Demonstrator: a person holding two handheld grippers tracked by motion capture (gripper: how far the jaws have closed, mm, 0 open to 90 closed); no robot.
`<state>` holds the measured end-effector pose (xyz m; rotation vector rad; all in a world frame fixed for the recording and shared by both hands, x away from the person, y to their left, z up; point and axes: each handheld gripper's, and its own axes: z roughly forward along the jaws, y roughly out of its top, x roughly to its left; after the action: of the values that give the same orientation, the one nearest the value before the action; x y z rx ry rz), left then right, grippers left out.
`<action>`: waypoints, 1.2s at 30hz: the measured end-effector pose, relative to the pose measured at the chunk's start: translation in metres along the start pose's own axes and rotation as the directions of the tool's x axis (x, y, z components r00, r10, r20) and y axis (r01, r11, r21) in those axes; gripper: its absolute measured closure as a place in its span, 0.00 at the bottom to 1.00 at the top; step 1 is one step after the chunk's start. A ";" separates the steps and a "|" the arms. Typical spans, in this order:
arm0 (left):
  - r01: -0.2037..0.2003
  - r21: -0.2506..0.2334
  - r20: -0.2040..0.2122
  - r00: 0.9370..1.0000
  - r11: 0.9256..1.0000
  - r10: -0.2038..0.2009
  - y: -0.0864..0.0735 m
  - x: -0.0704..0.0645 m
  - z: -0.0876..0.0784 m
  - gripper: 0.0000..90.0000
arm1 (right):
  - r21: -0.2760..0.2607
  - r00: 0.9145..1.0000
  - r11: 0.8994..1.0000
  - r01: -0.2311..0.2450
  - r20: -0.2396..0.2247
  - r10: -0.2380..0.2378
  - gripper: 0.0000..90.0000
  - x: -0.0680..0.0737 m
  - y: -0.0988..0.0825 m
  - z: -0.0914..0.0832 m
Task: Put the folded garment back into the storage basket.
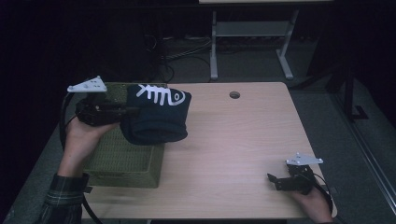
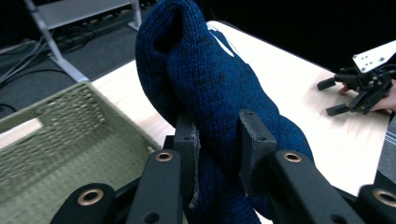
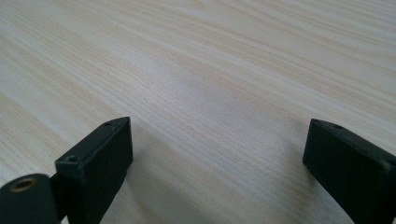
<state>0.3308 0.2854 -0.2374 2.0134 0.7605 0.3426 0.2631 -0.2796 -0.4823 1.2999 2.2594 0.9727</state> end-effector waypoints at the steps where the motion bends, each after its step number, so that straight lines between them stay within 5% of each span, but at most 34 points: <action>1: 0.002 -0.003 -0.005 1.000 1.000 -0.002 0.000 0.001 -0.004 0.80 | 0.000 1.000 1.000 0.000 0.000 0.000 0.09 0.000 0.000 0.000; 18: 0.055 -0.042 -0.084 0.995 0.998 -0.058 -0.016 0.026 -0.053 0.80 | -0.002 1.000 1.000 0.000 0.003 0.000 0.09 0.000 0.000 0.000; 36: 0.108 -0.005 -0.098 0.989 0.994 -0.108 -0.048 0.036 -0.062 0.80 | -0.001 1.000 1.000 -0.002 0.004 0.002 0.09 0.000 0.000 0.000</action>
<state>0.3085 0.3686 -0.2473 1.9575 0.9277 0.3807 0.2634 -0.2796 -0.4824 1.3032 2.2549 0.9703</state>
